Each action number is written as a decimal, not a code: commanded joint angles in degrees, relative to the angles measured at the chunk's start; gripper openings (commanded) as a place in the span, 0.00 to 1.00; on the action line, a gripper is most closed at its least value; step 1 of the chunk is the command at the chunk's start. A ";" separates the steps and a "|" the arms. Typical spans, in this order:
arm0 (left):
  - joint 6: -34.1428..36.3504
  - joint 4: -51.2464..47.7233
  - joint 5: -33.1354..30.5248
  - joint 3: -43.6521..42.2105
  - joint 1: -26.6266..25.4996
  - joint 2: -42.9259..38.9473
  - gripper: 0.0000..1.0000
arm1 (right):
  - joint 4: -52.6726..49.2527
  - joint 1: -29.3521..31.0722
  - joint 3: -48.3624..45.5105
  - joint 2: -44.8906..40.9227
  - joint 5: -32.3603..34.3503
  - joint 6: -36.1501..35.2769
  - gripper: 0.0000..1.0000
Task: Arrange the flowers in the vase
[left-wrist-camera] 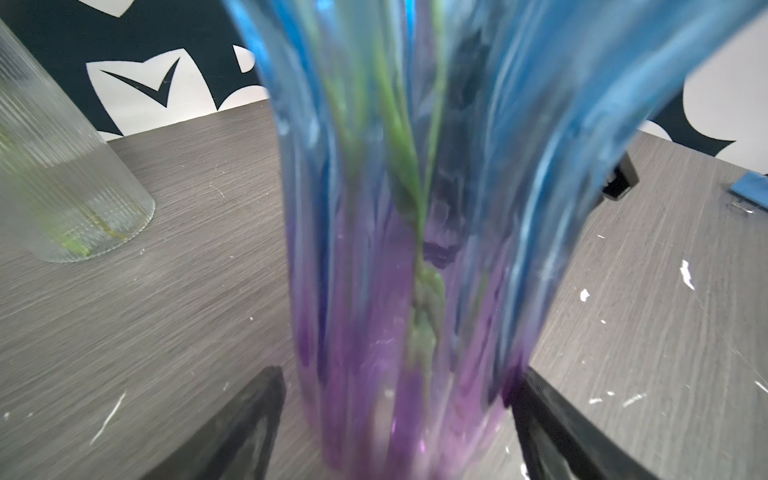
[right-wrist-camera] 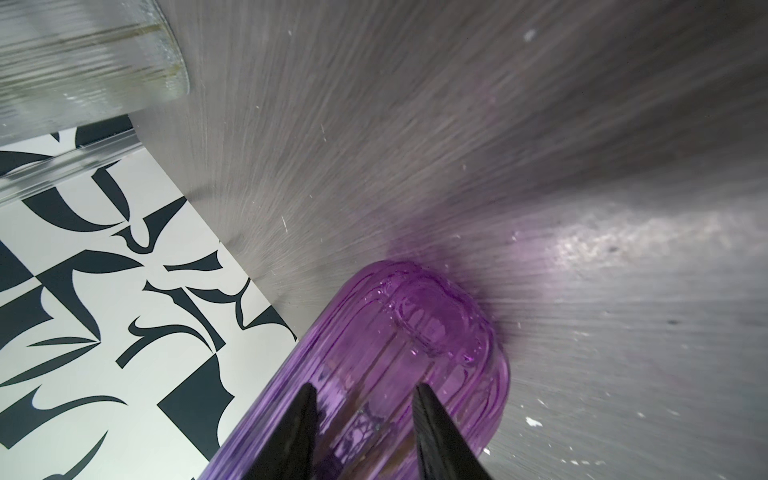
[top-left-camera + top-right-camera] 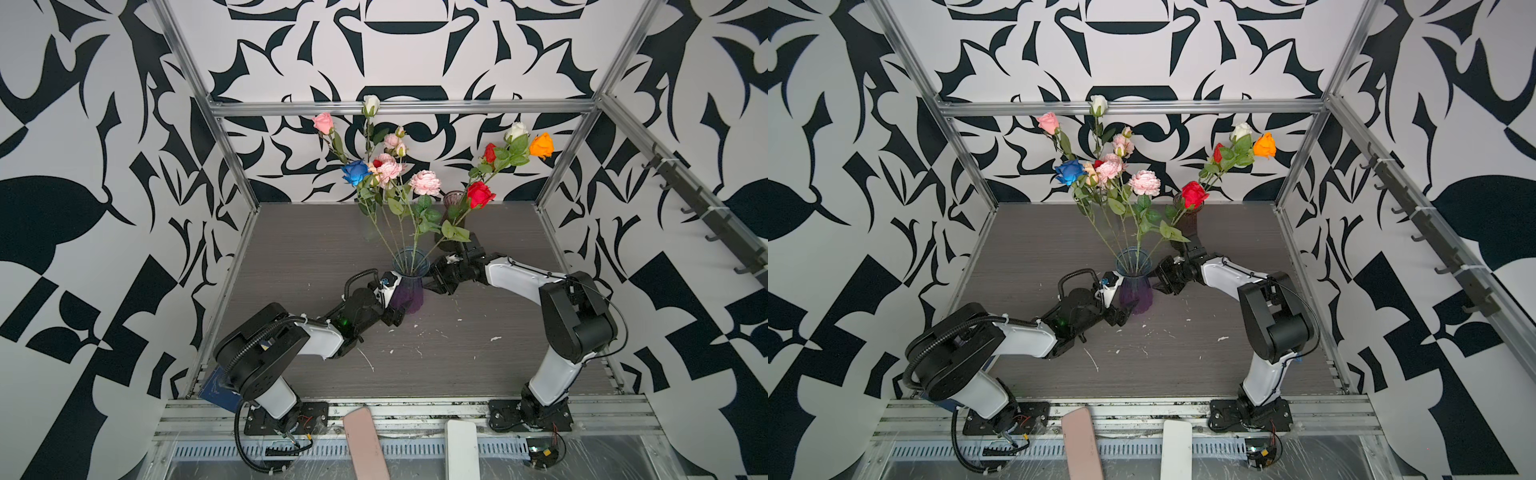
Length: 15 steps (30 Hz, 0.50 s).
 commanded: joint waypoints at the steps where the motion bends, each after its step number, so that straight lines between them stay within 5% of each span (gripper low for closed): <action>1: 0.57 0.42 0.55 2.39 1.31 1.33 0.88 | -0.82 0.57 2.39 0.18 -0.64 -0.46 0.41; 15: 0.31 1.31 4.27 7.39 5.82 7.10 0.88 | -2.83 0.52 9.12 5.79 -1.24 -1.62 0.41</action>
